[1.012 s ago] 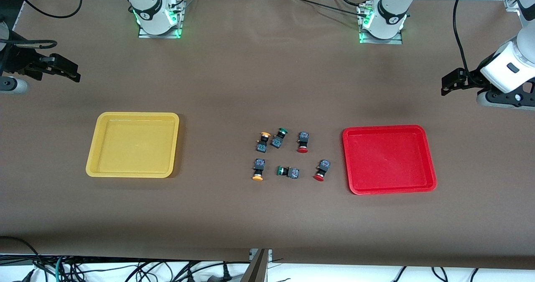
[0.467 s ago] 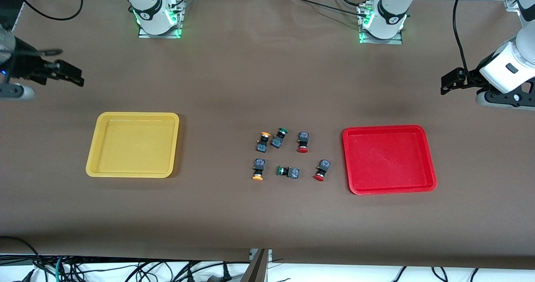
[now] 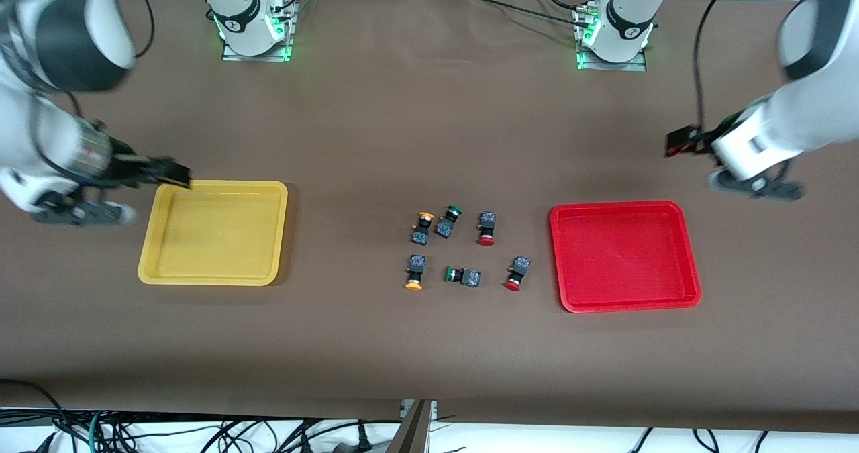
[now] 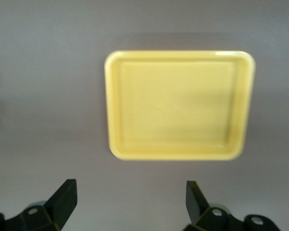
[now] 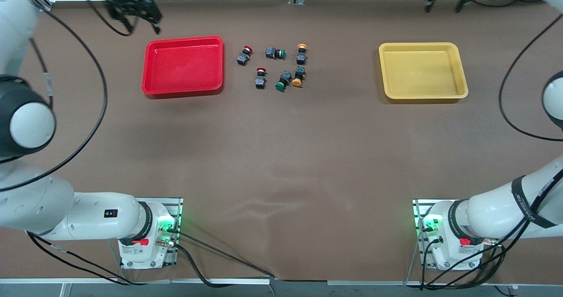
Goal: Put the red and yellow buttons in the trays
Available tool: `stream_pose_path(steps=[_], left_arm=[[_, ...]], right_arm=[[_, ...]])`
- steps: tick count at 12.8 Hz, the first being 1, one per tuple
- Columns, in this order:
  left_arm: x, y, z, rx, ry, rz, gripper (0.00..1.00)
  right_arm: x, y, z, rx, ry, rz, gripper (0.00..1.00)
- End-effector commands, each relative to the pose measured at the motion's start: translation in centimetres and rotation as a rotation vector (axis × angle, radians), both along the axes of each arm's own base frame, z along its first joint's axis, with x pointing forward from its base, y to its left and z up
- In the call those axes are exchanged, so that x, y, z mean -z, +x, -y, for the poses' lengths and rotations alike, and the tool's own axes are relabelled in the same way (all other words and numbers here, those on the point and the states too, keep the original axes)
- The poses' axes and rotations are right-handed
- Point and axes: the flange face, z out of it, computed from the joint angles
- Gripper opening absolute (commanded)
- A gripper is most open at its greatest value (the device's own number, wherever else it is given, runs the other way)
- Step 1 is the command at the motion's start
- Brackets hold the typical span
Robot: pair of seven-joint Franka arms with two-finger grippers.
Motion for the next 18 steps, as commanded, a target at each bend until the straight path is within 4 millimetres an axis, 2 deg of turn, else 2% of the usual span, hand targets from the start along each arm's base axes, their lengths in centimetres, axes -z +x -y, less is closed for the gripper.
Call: stream_pose_path(steps=[1, 3, 4, 5, 6, 7, 9, 10, 11, 13, 15, 16, 17, 18], left_arm=[[5.7, 3.2, 4.7, 0.040, -0.023, 0.035, 1.00], [10.2, 4.6, 9.2, 0.065, -0.037, 0.092, 1.00], [12.5, 4.9, 12.2, 0.093, -0.048, 0.123, 1.00], [13.4, 6.3, 13.6, 0.095, -0.074, 0.182, 1.00], [15.4, 7.0, 14.3, 0.100, -0.081, 0.184, 1.00], [18.0, 7.1, 16.6, 0.141, -0.086, 0.175, 1.00], [21.5, 7.8, 20.0, 0.174, -0.111, 0.265, 1.00], [23.7, 8.3, 20.3, 0.176, -0.129, 0.326, 1.00], [25.7, 8.6, 20.5, 0.194, -0.144, 0.374, 1.00], [27.6, 8.4, 21.1, 0.224, -0.151, 0.395, 1.00], [28.7, 8.1, 21.2, 0.229, -0.149, 0.383, 1.00], [29.0, 8.0, 21.2, 0.232, -0.146, 0.378, 0.94], [29.6, 7.7, 21.2, 0.233, -0.145, 0.367, 0.53], [29.8, 7.4, 21.7, 0.241, -0.145, 0.362, 0.23]], right_arm=[[5.9, 1.7, -6.4, 0.091, 0.006, 0.022, 1.00], [10.8, 2.2, -11.5, 0.186, 0.062, 0.014, 1.00], [12.7, 2.1, -13.5, 0.210, 0.103, 0.006, 1.00], [14.4, 1.9, -15.6, 0.206, 0.128, 0.002, 1.00], [15.6, 1.3, -18.5, 0.216, 0.146, 0.011, 1.00], [17.0, 0.9, -20.6, 0.265, 0.149, 0.030, 1.00], [20.5, -0.8, -25.2, 0.265, 0.133, 0.048, 1.00], [21.4, -1.7, -27.5, 0.250, 0.122, 0.074, 1.00], [22.2, -2.3, -28.8, 0.277, 0.113, 0.097, 1.00], [23.3, -3.3, -31.7, 0.287, 0.109, 0.137, 1.00], [24.3, -3.9, -33.7, 0.274, 0.085, 0.173, 1.00], [24.9, -4.1, -34.7, 0.278, 0.071, 0.189, 1.00], [25.3, -4.1, -35.5, 0.278, 0.060, 0.211, 1.00], [26.0, -4.5, -36.1, 0.262, 0.042, 0.223, 1.00]])
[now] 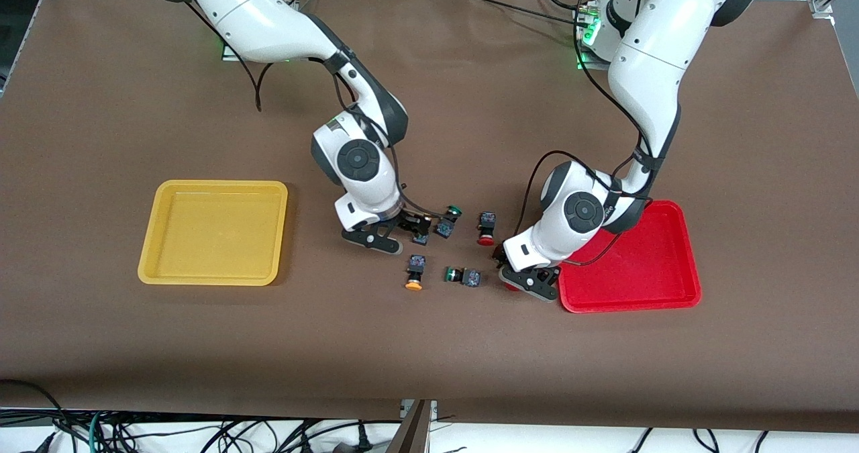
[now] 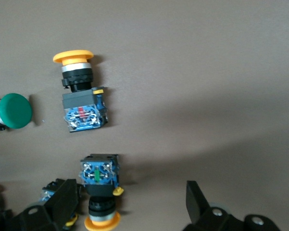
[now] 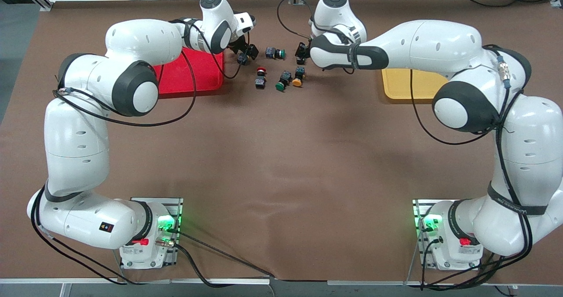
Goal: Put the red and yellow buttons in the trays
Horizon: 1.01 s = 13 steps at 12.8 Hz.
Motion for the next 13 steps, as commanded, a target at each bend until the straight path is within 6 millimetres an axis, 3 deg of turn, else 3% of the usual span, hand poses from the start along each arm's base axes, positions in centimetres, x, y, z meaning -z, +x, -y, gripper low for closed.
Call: stream_pose_path(steps=[1, 5, 8, 11, 13], left_arm=[[-0.1, -0.1, 1.1, 0.036, 0.009, 0.009, 0.15], [-1.2, 0.5, 0.6, 0.030, 0.006, 0.023, 0.10], [-7.2, 1.4, -0.7, 0.018, 0.018, 0.029, 0.11], [-11.6, 1.5, -5.6, -0.017, 0.103, -0.086, 0.12], [-12.1, 1.2, -9.1, 0.036, 0.179, -0.169, 0.12]], right_arm=[[1.3, 0.1, -2.1, 0.004, -0.017, 0.044, 1.00], [3.3, -1.0, -3.5, -0.031, -0.034, 0.073, 1.00], [4.3, -1.6, -3.9, -0.059, -0.057, 0.079, 1.00], [5.1, -1.8, -4.1, -0.070, -0.058, 0.083, 1.00], [5.0, -1.7, -4.2, -0.070, -0.047, 0.093, 0.90]])
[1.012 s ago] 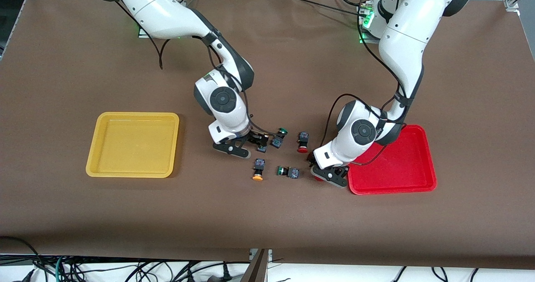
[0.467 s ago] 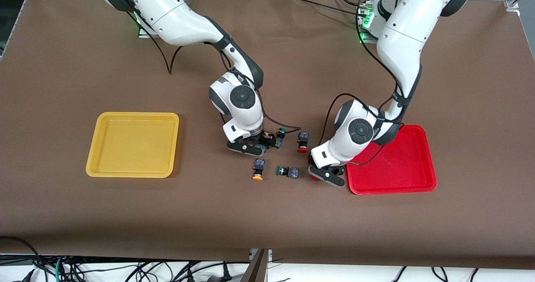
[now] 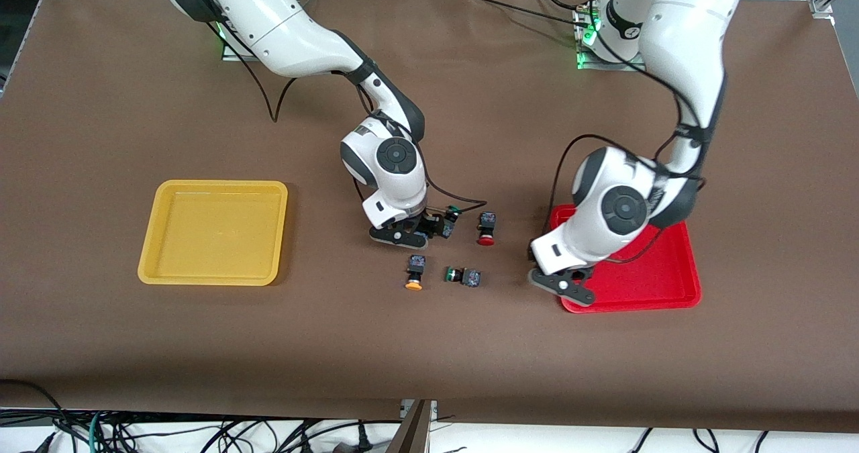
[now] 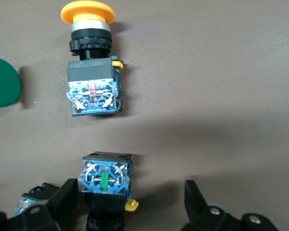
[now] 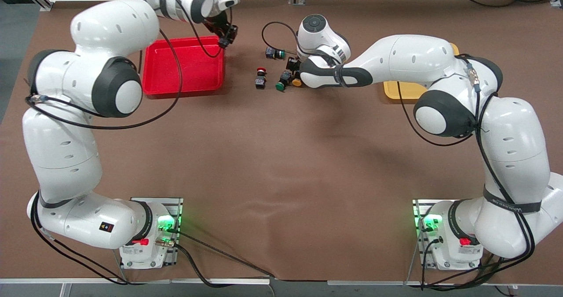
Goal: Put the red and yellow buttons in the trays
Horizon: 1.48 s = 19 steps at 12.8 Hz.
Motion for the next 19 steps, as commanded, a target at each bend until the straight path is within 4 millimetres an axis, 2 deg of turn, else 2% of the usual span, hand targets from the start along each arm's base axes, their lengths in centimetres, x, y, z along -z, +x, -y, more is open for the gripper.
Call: stream_pose_path(steps=[1, 2, 3, 5, 6, 7, 8, 9, 10, 11, 12, 13, 14, 15, 16, 17, 19], left_arm=[[-0.3, -0.4, -5.2, 0.089, 0.086, -0.086, 0.12], [0.3, -0.1, -7.8, 0.129, 0.103, -0.105, 0.12], [1.3, 0.1, -10.4, 0.169, 0.100, -0.125, 0.12], [5.2, 0.3, -16.2, 0.228, 0.077, -0.174, 0.14], [6.4, 0.6, -17.9, 0.256, 0.061, -0.168, 0.14], [7.6, 0.6, -18.5, 0.283, 0.056, -0.156, 0.17], [8.8, 0.2, -19.0, 0.289, 0.053, -0.157, 0.17], [9.3, -0.1, -19.5, 0.282, 0.052, -0.149, 0.20], [9.6, -0.2, -19.4, 0.282, 0.049, -0.152, 0.49], [9.5, -0.2, -19.5, 0.280, 0.048, -0.150, 0.99], [8.8, -0.1, -19.4, 0.280, 0.048, -0.143, 1.00], [7.0, 0.1, -19.0, 0.280, 0.049, -0.126, 1.00], [4.8, 0.2, -17.5, 0.280, 0.046, -0.110, 1.00], [2.8, 0.1, -15.5, 0.257, 0.031, -0.108, 1.00], [1.8, -0.2, -13.3, 0.201, 0.017, -0.120, 1.00], [1.4, -0.6, -10.6, 0.135, 0.001, -0.136, 1.00], [1.1, -1.8, -5.0, -0.034, -0.029, -0.155, 1.00]], right_arm=[[0.0, 0.1, -0.8, -0.001, 0.007, 0.030, 0.77], [0.1, -0.1, -1.0, -0.004, 0.008, 0.027, 0.54], [0.0, -0.1, -1.1, -0.005, 0.010, 0.029, 0.39], [0.1, -0.1, -1.0, -0.006, 0.008, 0.027, 0.08], [-0.1, 0.0, -1.1, -0.018, 0.008, 0.030, 0.00], [-0.7, 0.3, -0.8, -0.032, 0.006, 0.040, 0.00], [-1.8, 1.1, -0.1, -0.040, 0.003, 0.050, 0.00], [-3.9, 2.4, 1.3, -0.055, 0.005, 0.067, 0.00], [-4.8, 3.5, 3.4, -0.081, -0.035, 0.043, 0.00], [-6.5, 5.1, 6.4, -0.105, -0.079, 0.011, 0.00], [-7.4, 6.5, 9.2, -0.134, -0.093, -0.026, 0.00], [-9.1, 7.7, 11.5, -0.147, -0.067, -0.055, 0.00], [-10.3, 8.6, 14.1, -0.189, -0.052, -0.101, 0.00], [-10.8, 9.7, 18.0, -0.233, -0.066, -0.152, 0.00], [-11.0, 10.5, 21.7, -0.294, -0.082, -0.201, 0.00], [-11.3, 10.8, 24.5, -0.355, -0.088, -0.228, 0.00], [-10.8, 11.0, 32.0, -0.409, -0.112, -0.276, 0.00]])
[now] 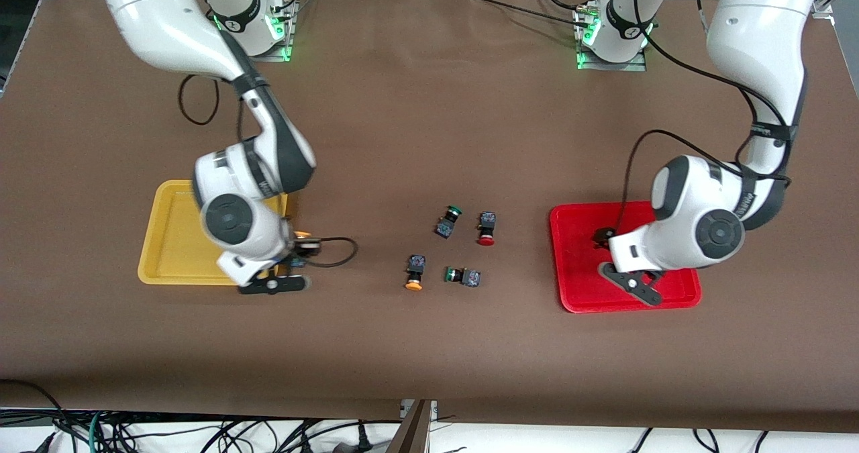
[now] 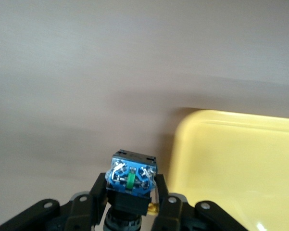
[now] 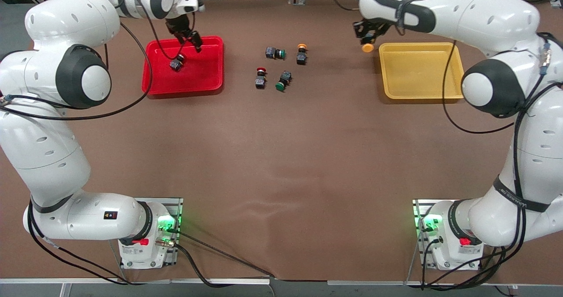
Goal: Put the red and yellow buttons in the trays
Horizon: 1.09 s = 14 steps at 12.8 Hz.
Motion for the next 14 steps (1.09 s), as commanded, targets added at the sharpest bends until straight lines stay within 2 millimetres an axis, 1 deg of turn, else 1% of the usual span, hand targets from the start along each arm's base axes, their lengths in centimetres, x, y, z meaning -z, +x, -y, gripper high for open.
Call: stream_pose_path(steps=[1, 2, 3, 4, 5, 6, 7, 8, 10, 11, 12, 13, 14], left_arm=[[0.0, -1.8, 6.5, -0.186, -0.009, -0.041, 1.00], [0.7, -2.7, 9.9, -0.241, -0.008, -0.047, 1.00], [1.1, -3.7, 13.7, -0.283, -0.010, -0.034, 1.00], [1.8, -4.5, 17.0, -0.336, -0.010, -0.015, 1.00], [3.2, -5.6, 19.3, -0.394, -0.005, -0.009, 1.00], [4.5, -5.7, 19.9, -0.440, -0.001, 0.020, 1.00], [5.4, -6.2, 21.2, -0.446, 0.005, 0.045, 1.00], [6.4, -7.2, 22.6, -0.441, 0.031, 0.057, 1.00], [8.1, -8.2, 23.3, -0.448, 0.085, 0.074, 1.00], [8.6, -8.6, 23.8, -0.449, 0.098, 0.081, 1.00], [9.1, -8.8, 23.9, -0.454, 0.103, 0.077, 1.00], [9.9, -9.0, 23.9, -0.455, 0.109, 0.066, 1.00], [10.2, -9.3, 24.2, -0.449, 0.108, 0.066, 0.82]], right_arm=[[0.7, -1.1, 8.4, -0.111, -0.007, -0.077, 0.00], [1.7, -1.3, 12.9, -0.131, -0.021, -0.107, 0.00], [2.4, -1.6, 16.5, -0.118, 0.004, -0.129, 0.00], [3.0, -1.9, 19.3, -0.101, 0.046, -0.149, 0.00], [3.9, -2.4, 21.6, -0.094, 0.069, -0.162, 0.00], [4.8, -3.0, 22.9, -0.081, 0.066, -0.174, 0.00], [5.6, -3.4, 23.6, -0.071, 0.063, -0.176, 0.00], [6.3, -3.8, 24.6, -0.056, 0.056, -0.176, 0.00], [7.0, -4.1, 25.3, -0.049, 0.048, -0.174, 0.00], [7.2, -4.2, 26.0, -0.041, 0.041, -0.170, 0.00], [7.5, -4.4, 26.3, -0.049, 0.040, -0.169, 0.00], [7.6, -4.4, 26.5, -0.057, 0.040, -0.165, 0.09], [7.5, -4.3, 26.6, -0.056, 0.040, -0.160, 0.83]])
